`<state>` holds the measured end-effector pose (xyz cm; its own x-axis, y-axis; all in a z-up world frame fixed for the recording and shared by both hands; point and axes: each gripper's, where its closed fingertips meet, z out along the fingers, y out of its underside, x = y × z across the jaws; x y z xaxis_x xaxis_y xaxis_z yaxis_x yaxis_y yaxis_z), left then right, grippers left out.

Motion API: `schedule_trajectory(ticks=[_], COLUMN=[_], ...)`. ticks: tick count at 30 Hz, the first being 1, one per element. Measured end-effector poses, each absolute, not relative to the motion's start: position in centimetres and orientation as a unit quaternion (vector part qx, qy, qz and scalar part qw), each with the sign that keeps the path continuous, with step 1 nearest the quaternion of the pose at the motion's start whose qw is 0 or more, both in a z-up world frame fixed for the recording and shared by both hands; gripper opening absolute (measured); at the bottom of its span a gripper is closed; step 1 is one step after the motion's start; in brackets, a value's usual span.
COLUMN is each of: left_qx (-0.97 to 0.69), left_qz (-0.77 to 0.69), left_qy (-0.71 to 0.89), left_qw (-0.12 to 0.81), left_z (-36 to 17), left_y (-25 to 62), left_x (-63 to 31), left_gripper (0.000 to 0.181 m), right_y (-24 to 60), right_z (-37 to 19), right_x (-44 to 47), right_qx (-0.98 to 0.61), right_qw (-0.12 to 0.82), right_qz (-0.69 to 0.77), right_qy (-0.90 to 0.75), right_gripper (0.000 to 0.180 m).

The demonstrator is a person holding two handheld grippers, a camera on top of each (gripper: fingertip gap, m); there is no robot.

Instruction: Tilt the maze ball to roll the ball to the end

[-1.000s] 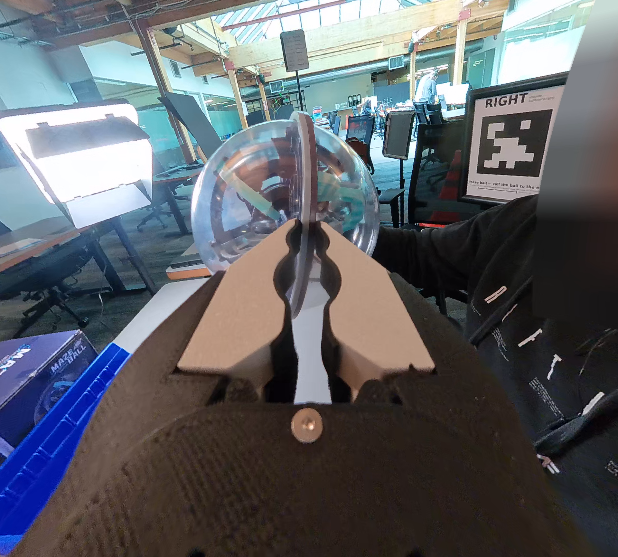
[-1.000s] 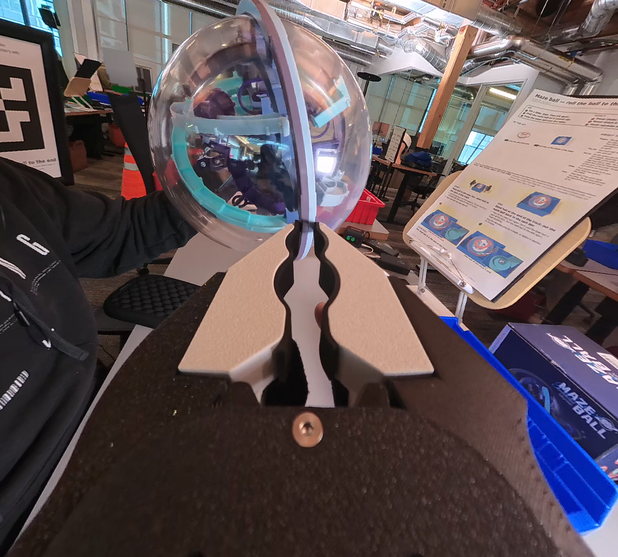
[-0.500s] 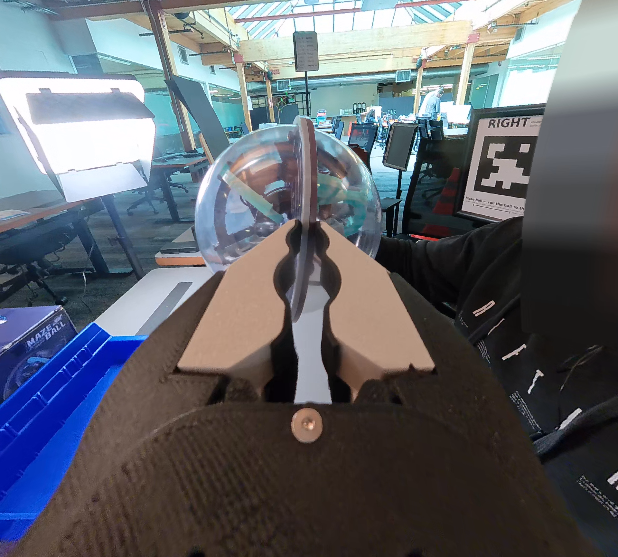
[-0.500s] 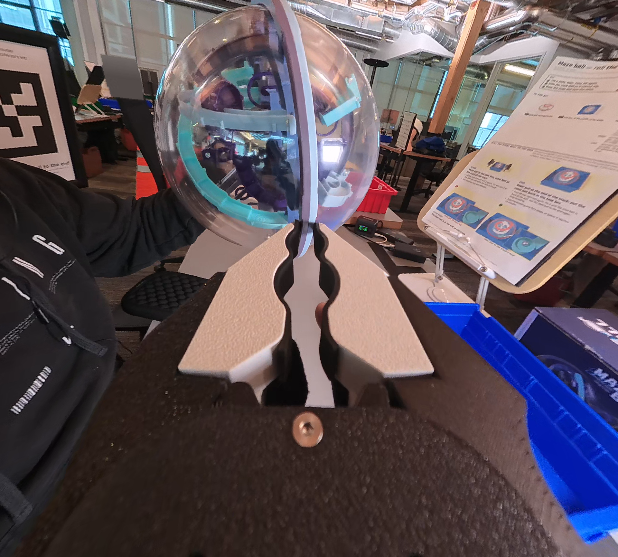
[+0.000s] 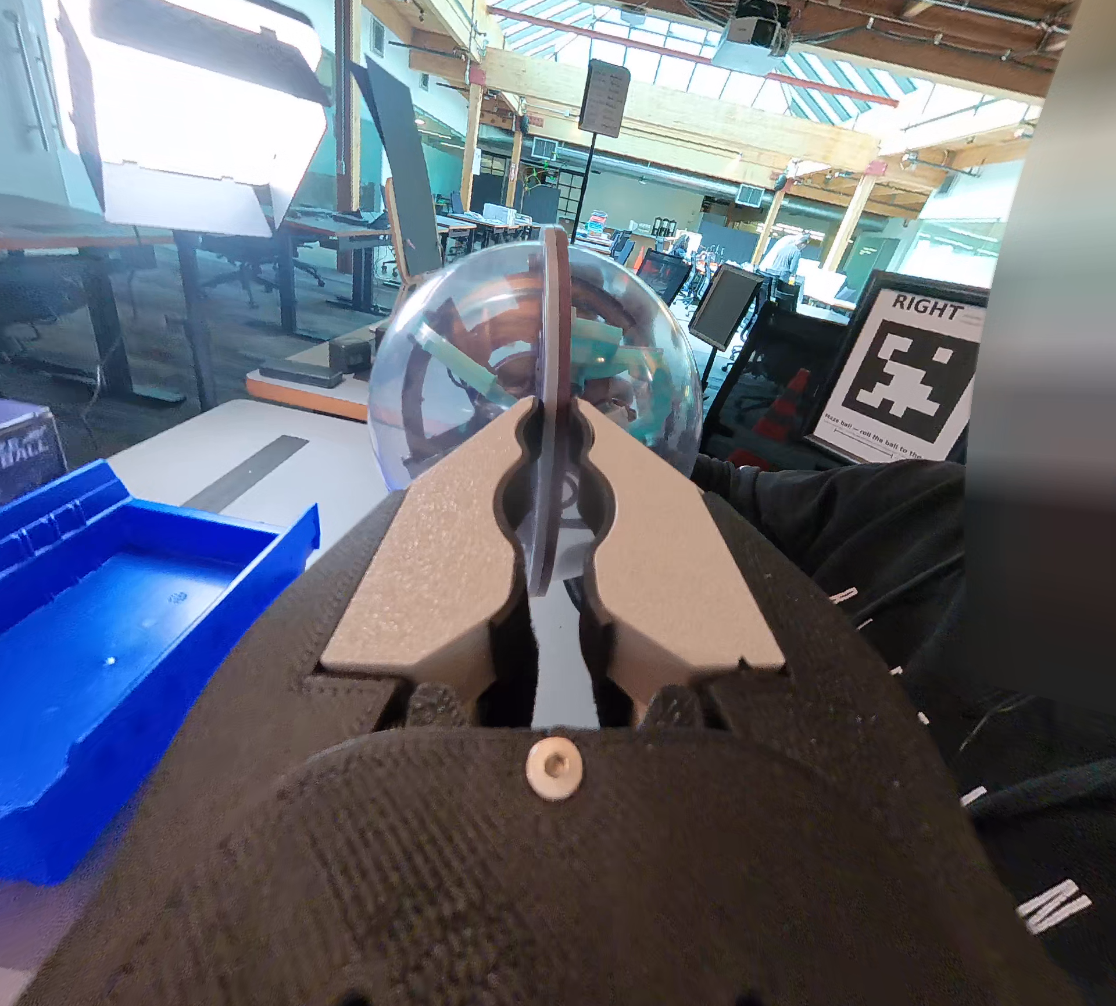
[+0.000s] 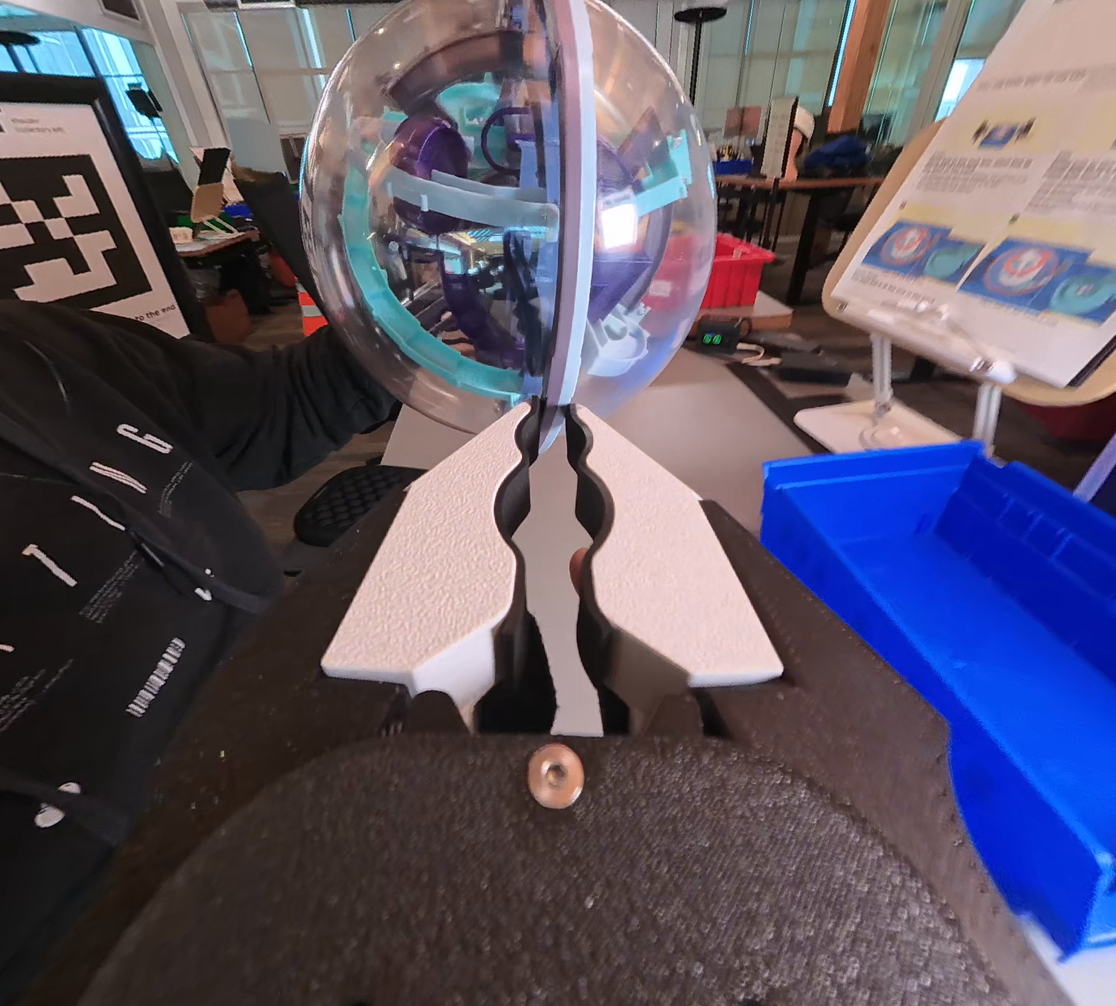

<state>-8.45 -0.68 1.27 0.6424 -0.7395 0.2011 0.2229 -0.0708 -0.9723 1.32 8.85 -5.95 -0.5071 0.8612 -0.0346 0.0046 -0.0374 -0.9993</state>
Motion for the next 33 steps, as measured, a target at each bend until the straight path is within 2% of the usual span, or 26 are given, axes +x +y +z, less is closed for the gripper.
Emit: schedule_trajectory(ticks=[9, 22, 28, 33], left_qx=[-0.658, -0.709, -0.723, -0.720], left_qz=[-0.430, -0.516, -0.525, -0.534], left_qy=[0.105, -0.053, -0.086, -0.103], left_qw=[0.608, 0.477, 0.439, 0.432], left_z=[-4.3, -19.6, -23.0, -23.8], left_y=[1.5, 3.7, 3.7, 3.9], left_x=[-10.7, -11.0, -10.4, -10.5], left_gripper=[0.007, 0.006, 0.006, 0.006], right_y=[9.4, 8.8, 8.3, 8.5], right_z=[-11.9, -24.7, -27.7, -27.7], right_x=[0.9, 3.0, 3.8, 3.8], right_qx=[-0.437, -0.608, -0.644, -0.643], right_qw=[0.241, 0.025, -0.014, -0.011], right_qz=[0.650, 0.634, 0.610, 0.619], right_qy=[-0.573, -0.477, -0.461, -0.451], right_gripper=[0.006, 0.005, 0.005, 0.005])
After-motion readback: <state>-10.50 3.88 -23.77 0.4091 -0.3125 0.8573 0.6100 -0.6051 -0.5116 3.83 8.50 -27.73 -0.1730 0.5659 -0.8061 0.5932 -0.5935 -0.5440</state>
